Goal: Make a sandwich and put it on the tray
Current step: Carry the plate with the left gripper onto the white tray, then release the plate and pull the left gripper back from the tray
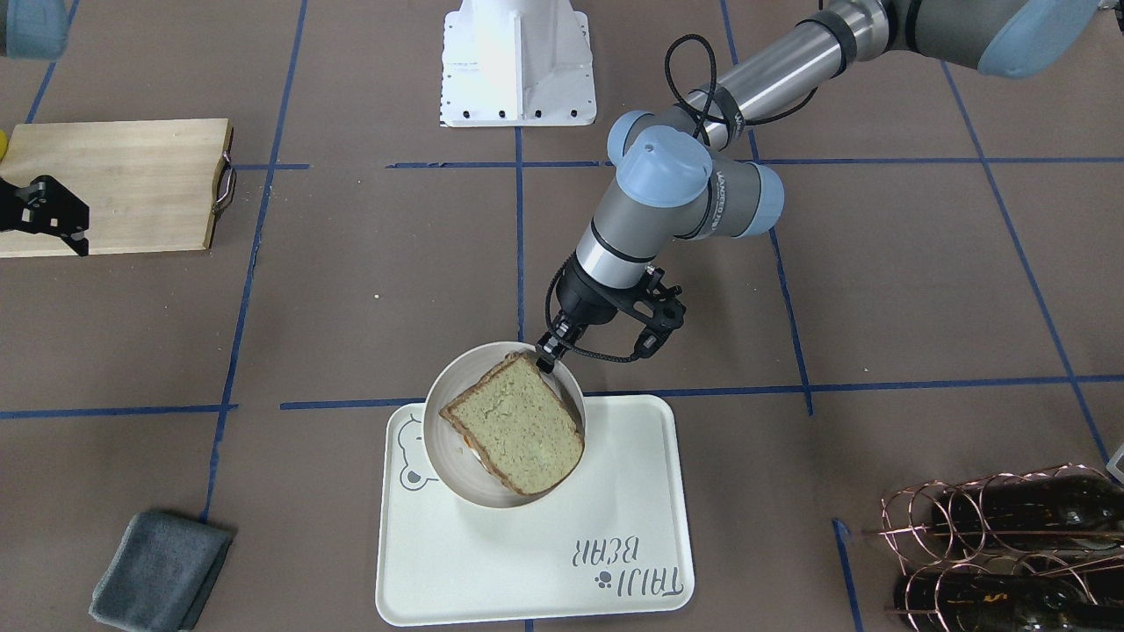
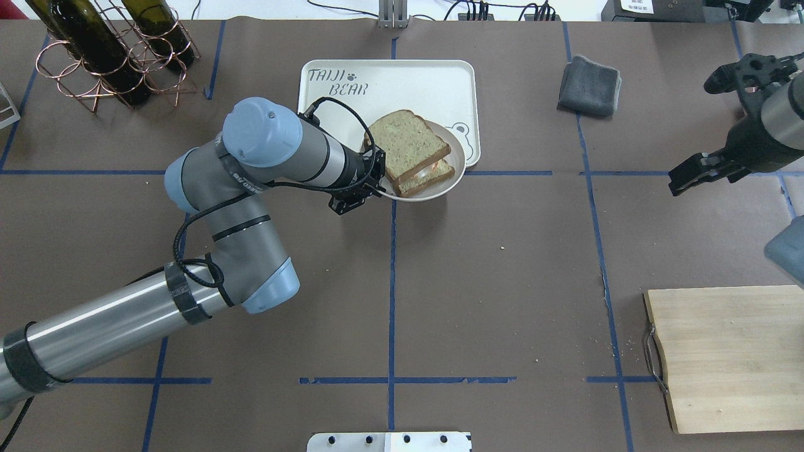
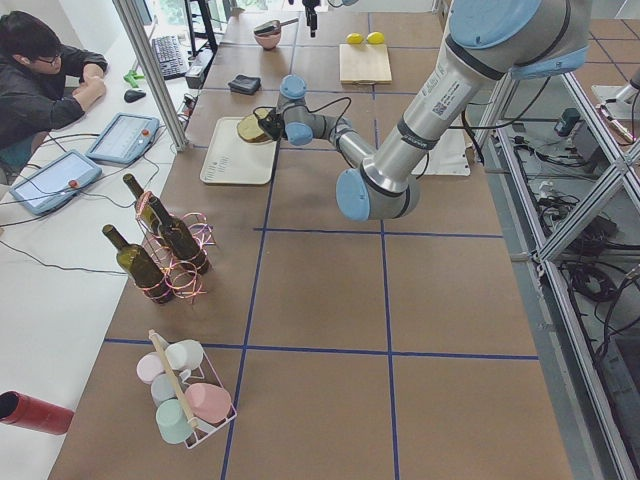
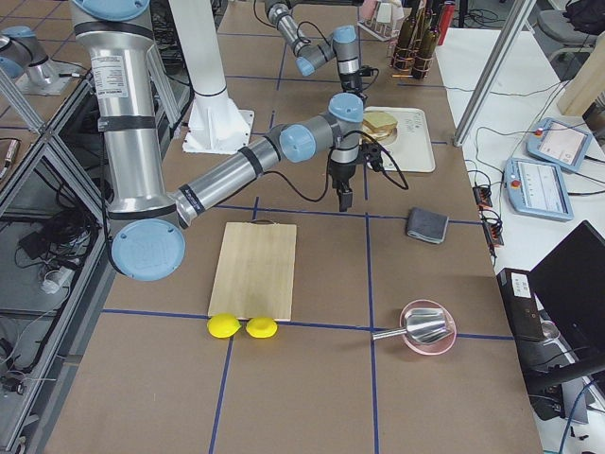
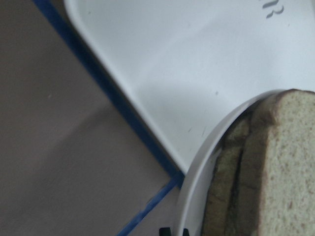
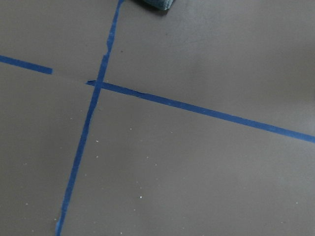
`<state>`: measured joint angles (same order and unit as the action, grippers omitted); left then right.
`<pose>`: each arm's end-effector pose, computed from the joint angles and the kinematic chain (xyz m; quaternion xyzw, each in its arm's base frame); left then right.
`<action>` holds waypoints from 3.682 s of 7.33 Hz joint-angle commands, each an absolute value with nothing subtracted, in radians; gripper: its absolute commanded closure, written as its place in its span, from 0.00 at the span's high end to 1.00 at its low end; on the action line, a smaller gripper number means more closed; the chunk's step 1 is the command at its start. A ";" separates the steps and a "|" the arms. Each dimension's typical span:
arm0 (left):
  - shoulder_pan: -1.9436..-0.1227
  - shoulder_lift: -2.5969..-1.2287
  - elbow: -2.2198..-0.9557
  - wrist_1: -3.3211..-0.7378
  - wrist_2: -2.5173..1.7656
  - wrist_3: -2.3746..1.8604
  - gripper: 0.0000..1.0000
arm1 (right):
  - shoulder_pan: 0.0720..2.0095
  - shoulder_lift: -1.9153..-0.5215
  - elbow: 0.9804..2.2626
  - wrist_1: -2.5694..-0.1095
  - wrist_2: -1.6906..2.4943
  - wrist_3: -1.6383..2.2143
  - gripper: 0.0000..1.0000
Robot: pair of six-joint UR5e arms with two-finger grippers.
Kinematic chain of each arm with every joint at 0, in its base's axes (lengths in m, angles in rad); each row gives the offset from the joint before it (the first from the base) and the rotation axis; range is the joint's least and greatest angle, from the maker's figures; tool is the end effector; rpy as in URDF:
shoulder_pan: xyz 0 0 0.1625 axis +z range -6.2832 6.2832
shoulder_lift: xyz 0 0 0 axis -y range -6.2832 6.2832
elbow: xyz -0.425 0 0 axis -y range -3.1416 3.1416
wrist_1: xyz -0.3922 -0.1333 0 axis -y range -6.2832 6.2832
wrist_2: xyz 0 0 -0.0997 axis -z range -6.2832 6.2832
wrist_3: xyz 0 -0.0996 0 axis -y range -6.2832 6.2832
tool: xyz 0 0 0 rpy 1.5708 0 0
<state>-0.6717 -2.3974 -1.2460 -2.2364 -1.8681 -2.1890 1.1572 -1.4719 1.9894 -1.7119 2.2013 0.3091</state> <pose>0.5483 -0.5689 0.2074 -0.1090 0.5482 -0.4309 0.7085 -0.1347 -0.4925 0.4296 0.0587 -0.3478 -0.1067 0.9296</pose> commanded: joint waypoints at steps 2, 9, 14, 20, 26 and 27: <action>-0.704 -2.448 -1.041 -2.363 -1.795 -2.209 0.00 | 1.209 -1.474 1.951 -1.712 2.240 0.241 1.00; -0.669 -2.454 -1.017 -2.413 -1.795 -2.200 0.33 | 1.213 -1.471 1.950 -1.712 2.237 0.242 1.00; -0.693 -2.303 -1.303 -2.233 -1.802 -2.061 0.35 | 1.221 -1.474 1.941 -1.712 2.246 0.242 1.00; -0.802 -2.001 -1.879 -1.760 -1.925 -1.440 1.00 | 1.475 -1.489 1.711 -1.713 2.298 -0.182 1.00; -1.263 -1.708 -1.928 -1.535 -2.137 -0.397 1.00 | 1.554 -1.508 1.680 -1.701 2.347 -0.149 1.00; -1.332 -1.675 -1.901 -1.479 -2.152 -0.229 1.00 | 1.554 -1.512 1.698 -1.703 2.347 -0.134 1.00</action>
